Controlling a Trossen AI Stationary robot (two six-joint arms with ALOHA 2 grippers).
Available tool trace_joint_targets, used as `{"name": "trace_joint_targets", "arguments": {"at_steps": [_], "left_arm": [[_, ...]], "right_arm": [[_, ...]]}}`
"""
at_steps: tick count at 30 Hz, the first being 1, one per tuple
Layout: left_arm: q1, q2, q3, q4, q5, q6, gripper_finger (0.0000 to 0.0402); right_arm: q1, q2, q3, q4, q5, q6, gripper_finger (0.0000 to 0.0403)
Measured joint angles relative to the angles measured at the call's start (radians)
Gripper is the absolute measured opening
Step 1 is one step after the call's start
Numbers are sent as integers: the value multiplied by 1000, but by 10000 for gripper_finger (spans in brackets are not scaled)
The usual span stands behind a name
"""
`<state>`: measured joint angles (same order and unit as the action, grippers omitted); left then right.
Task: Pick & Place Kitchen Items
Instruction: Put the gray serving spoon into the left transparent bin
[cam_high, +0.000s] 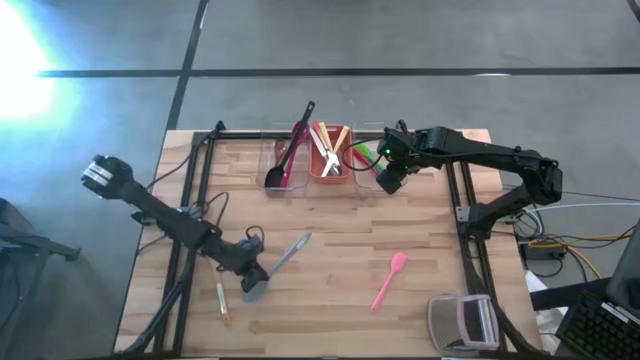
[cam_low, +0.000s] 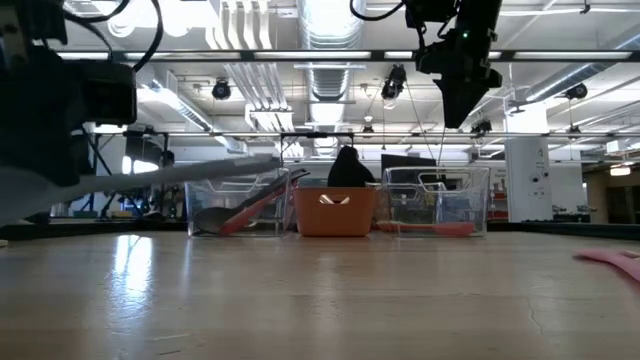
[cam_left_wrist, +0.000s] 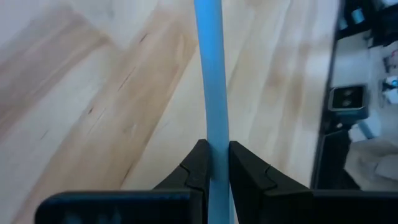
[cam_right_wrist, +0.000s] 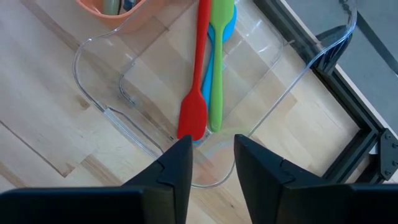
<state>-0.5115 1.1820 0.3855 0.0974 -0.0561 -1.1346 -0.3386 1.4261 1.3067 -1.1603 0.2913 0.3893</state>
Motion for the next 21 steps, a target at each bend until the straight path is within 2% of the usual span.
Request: {"name": "trace_joint_targets", "arguments": {"at_steps": [8, 12, 21], "left_arm": [[71, -108, 0, 0, -81, 120, 40], [149, -155, 0, -1, -120, 212, 40], [361, -254, 0, 0, -122, 393, 40]], "right_arm": [[0, 0, 0, 4, 0, 0, 118], [0, 0, 0, 12, 0, 0, 113], [0, 0, 0, 14, 0, 0, 103]]}}
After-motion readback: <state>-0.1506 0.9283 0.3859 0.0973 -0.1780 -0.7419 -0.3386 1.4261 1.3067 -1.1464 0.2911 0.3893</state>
